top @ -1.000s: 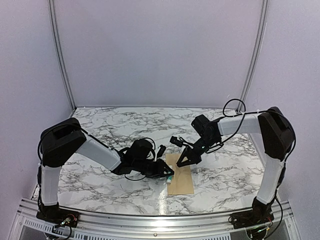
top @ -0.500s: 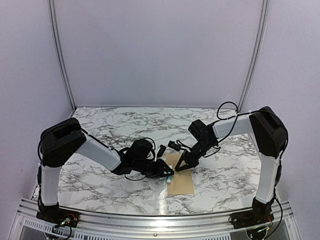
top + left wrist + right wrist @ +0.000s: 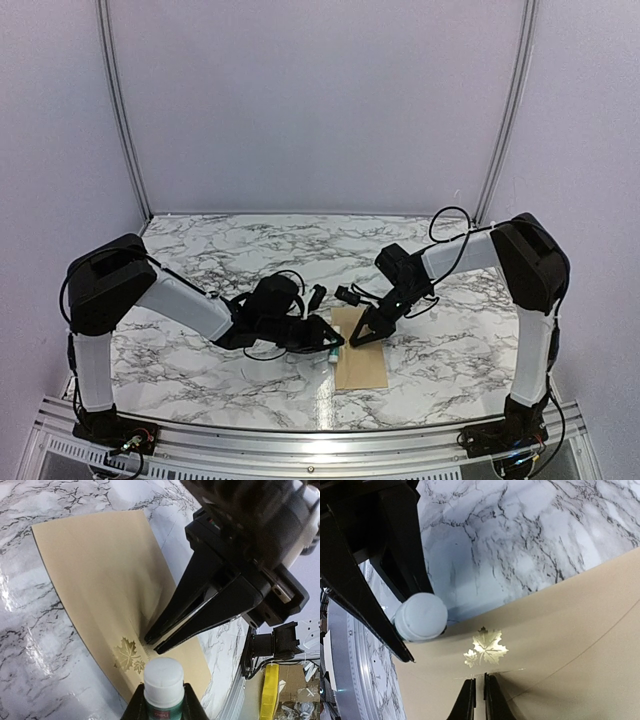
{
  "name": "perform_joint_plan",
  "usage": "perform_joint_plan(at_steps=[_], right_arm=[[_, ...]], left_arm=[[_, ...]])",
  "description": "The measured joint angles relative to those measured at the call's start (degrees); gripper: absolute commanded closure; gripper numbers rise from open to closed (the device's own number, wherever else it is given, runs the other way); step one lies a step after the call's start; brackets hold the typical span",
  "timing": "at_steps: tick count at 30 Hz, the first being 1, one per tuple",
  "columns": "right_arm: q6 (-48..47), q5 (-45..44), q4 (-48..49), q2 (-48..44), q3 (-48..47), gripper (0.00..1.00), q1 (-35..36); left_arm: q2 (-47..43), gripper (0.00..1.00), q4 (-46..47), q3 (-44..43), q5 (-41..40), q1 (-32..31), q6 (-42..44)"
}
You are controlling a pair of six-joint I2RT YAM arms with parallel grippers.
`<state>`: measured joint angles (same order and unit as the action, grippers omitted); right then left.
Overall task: Place the letter into the envelope and seal it
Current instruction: Seal the envelope with the envelope flap.
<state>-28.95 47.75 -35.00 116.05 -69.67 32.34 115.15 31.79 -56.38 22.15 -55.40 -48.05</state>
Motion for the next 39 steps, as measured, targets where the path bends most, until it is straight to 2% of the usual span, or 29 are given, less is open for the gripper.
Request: perform_joint_plan(at_steps=[5,17,21,31,39], right_arm=[[0.0,0.0,0.0,0.0,0.0,0.92,0.0],[-0.1,0.1,0.0,0.0,0.1,0.92,0.0],[-0.2,0.2,0.1,0.0,0.2,0.92,0.0],[-0.9,0.4,0.1,0.0,0.2,0.91,0.0],[-2.5,0.9,-0.4,0.0,0.3,0.91,1.4]], left_arm=[[0.4,1.0,0.1,-0.6,0.0,1.7,-0.1],[9.7,1.0,1.8,-11.5,4.0,5.2,-0.6],[12.5,1.0,2.9,-12.4,5.7,5.5,-2.8],[12.5,1.0,2.2,-12.4,5.0,5.5,-4.5],[11.2,1.0,-6.8,-15.6,0.3,4.5,-2.8]])
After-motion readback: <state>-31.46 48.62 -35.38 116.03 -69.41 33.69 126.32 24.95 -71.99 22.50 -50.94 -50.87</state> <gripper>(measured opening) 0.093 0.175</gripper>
